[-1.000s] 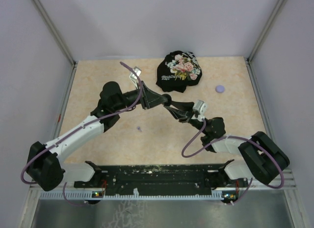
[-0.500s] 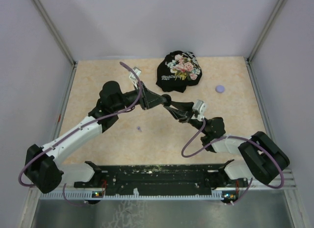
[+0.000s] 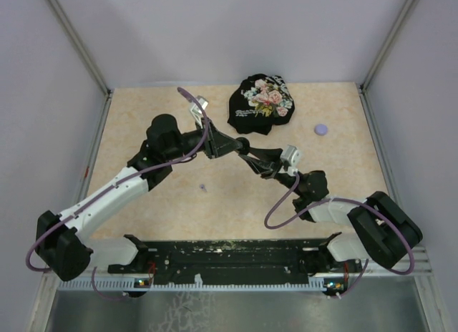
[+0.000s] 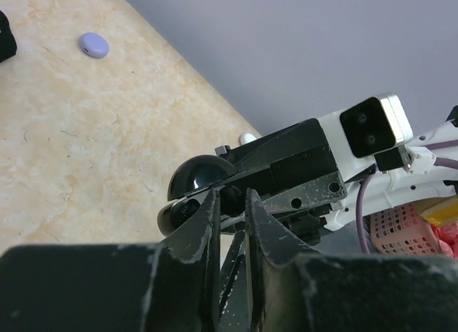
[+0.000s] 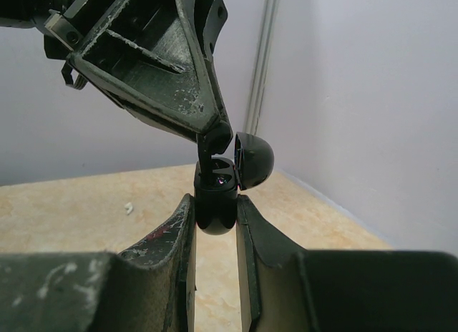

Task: Insert the wireless bluetooth earbuds into the charging case
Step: Place the earbud in the charging case.

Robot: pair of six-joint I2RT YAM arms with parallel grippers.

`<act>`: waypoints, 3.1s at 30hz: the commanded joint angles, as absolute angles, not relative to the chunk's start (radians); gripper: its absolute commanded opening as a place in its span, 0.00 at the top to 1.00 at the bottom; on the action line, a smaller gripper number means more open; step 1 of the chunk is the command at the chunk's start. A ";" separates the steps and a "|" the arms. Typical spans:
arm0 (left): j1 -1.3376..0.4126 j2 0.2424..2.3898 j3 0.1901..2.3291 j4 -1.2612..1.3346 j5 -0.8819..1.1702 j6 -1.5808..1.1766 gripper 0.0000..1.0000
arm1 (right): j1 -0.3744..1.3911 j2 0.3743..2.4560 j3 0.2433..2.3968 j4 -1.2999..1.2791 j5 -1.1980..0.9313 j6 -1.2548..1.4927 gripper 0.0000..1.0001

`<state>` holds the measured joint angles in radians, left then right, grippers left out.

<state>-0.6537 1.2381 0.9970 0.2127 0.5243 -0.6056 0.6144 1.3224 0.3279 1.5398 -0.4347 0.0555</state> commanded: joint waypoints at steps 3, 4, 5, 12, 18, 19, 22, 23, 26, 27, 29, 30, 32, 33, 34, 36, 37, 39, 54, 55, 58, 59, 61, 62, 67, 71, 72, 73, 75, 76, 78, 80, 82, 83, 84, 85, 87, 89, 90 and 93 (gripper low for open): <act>-0.651 1.256 1.044 0.101 0.435 -0.539 0.83 | 0.623 1.269 0.349 1.727 -0.467 0.083 1.00; -0.650 1.256 1.045 0.100 0.432 -0.536 0.83 | 0.623 1.269 0.350 1.726 -0.473 0.085 1.00; -0.650 1.257 1.047 0.096 0.428 -0.530 0.83 | 0.623 1.271 0.351 1.727 -0.478 0.088 1.00; -0.651 1.275 1.082 0.055 0.431 -0.500 0.81 | 0.627 1.287 0.357 1.727 -0.518 0.103 1.00; -0.651 1.279 1.102 0.052 0.481 -0.465 0.75 | 0.627 1.316 0.362 1.726 -0.525 0.106 1.00; -0.652 1.282 1.106 0.050 0.490 -0.458 0.73 | 0.627 1.321 0.363 1.726 -0.525 0.105 1.00; -0.650 1.286 1.113 0.044 0.504 -0.439 0.70 | 0.627 1.334 0.366 1.727 -0.528 0.106 1.00; -0.652 1.287 1.114 0.043 0.508 -0.434 0.68 | 0.627 1.338 0.367 1.727 -0.531 0.109 1.00; -0.651 1.285 1.122 0.035 0.514 -0.419 0.64 | 0.629 1.349 0.372 1.727 -0.547 0.116 1.00; -0.650 1.284 1.125 0.031 0.510 -0.415 0.63 | 0.628 1.353 0.372 1.727 -0.551 0.118 1.00; -0.650 1.280 1.131 0.023 0.500 -0.407 0.61 | 0.629 1.359 0.373 1.727 -0.552 0.120 1.00; -0.651 1.281 1.135 0.019 0.498 -0.402 0.61 | 0.629 1.361 0.373 1.727 -0.553 0.121 1.00; -0.651 1.282 1.143 0.008 0.496 -0.391 0.59 | 0.629 1.364 0.374 1.726 -0.553 0.122 1.00; -0.650 1.283 1.146 0.003 0.497 -0.389 0.59 | 0.629 1.366 0.374 1.727 -0.554 0.123 1.00; -0.651 1.285 1.151 0.002 0.504 -0.384 0.59 | 0.629 1.366 0.374 1.727 -0.555 0.123 1.00; -0.651 1.289 1.159 0.002 0.523 -0.375 0.59 | 0.629 1.368 0.373 1.726 -0.557 0.126 1.00; -0.651 1.292 1.164 0.003 0.538 -0.367 0.59 | 0.629 1.370 0.374 1.726 -0.558 0.126 1.00; -0.651 1.300 1.173 0.005 0.566 -0.359 0.59 | 0.630 1.371 0.374 1.726 -0.561 0.127 1.00; -0.650 1.298 1.189 0.000 0.657 -0.209 0.58 | 0.634 1.379 0.382 1.726 -0.595 0.155 1.00; -0.650 1.303 1.191 0.000 0.675 -0.194 0.58 | 0.634 1.380 0.383 1.726 -0.598 0.156 1.00; -0.650 1.318 1.195 0.003 0.719 -0.159 0.58 | 0.636 1.380 0.385 1.726 -0.611 0.162 1.00; -0.650 1.322 1.196 0.010 0.732 -0.150 0.58 | 0.635 1.379 0.385 1.727 -0.614 0.164 1.00; -0.650 1.325 1.195 0.027 0.756 -0.135 0.57 | 0.635 1.380 0.386 1.727 -0.619 0.167 1.00; -0.650 1.326 1.194 0.034 0.769 -0.123 0.57 | 0.635 1.379 0.387 1.726 -0.623 0.170 1.00; -0.649 1.338 1.193 0.061 0.827 -0.071 0.57 | 0.637 1.381 0.390 1.726 -0.638 0.176 1.00; -0.647 1.339 1.192 0.076 0.818 -0.062 0.57 | 0.637 1.381 0.390 1.727 -0.644 0.181 1.00; -0.645 1.337 1.192 0.075 0.810 -0.063 0.57 | 0.637 1.381 0.390 1.727 -0.644 0.182 1.00; -0.643 1.334 1.191 0.076 0.807 -0.063 0.57 | 0.637 1.380 0.391 1.726 -0.643 0.183 1.00; -0.641 1.328 1.187 0.081 0.804 -0.063 0.56 | 0.637 1.378 0.392 1.727 -0.643 0.183 1.00; -0.641 1.327 1.186 0.082 0.804 -0.062 0.56 | 0.637 1.378 0.394 1.727 -0.643 0.183 1.00; -0.641 1.328 1.188 0.076 0.809 -0.059 0.55 | 0.637 1.377 0.396 1.727 -0.644 0.183 1.00; -0.641 1.327 1.190 0.074 0.813 -0.059 0.55 | 0.637 1.376 0.396 1.727 -0.644 0.184 1.00; -0.641 1.322 1.192 0.074 0.810 -0.064 0.55 | 0.637 1.374 0.396 1.725 -0.640 0.183 1.00; -0.641 1.317 1.192 0.073 0.803 -0.068 0.55 | 0.637 1.373 0.393 1.726 -0.632 0.183 1.00; -0.641 1.308 1.192 0.070 0.789 -0.072 0.55 | 0.637 1.369 0.389 1.727 -0.623 0.180 1.00; -0.641 1.297 1.191 0.063 0.779 -0.073 0.55 | 0.637 1.367 0.384 1.726 -0.612 0.178 1.00; -0.641 1.269 1.187 0.039 0.751 -0.069 0.55 | 0.638 1.359 0.374 1.725 -0.596 0.168 1.00; -0.641 1.233 1.179 0.000 0.722 -0.049 0.55 | 0.637 1.354 0.369 1.726 -0.583 0.163 1.00; -0.640 1.215 1.174 -0.020 0.704 -0.042 0.54 | 0.637 1.351 0.366 1.726 -0.578 0.161 1.00; -0.640 1.161 1.153 -0.067 0.625 -0.036 0.53 | 0.637 1.355 0.358 1.725 -0.555 0.155 1.00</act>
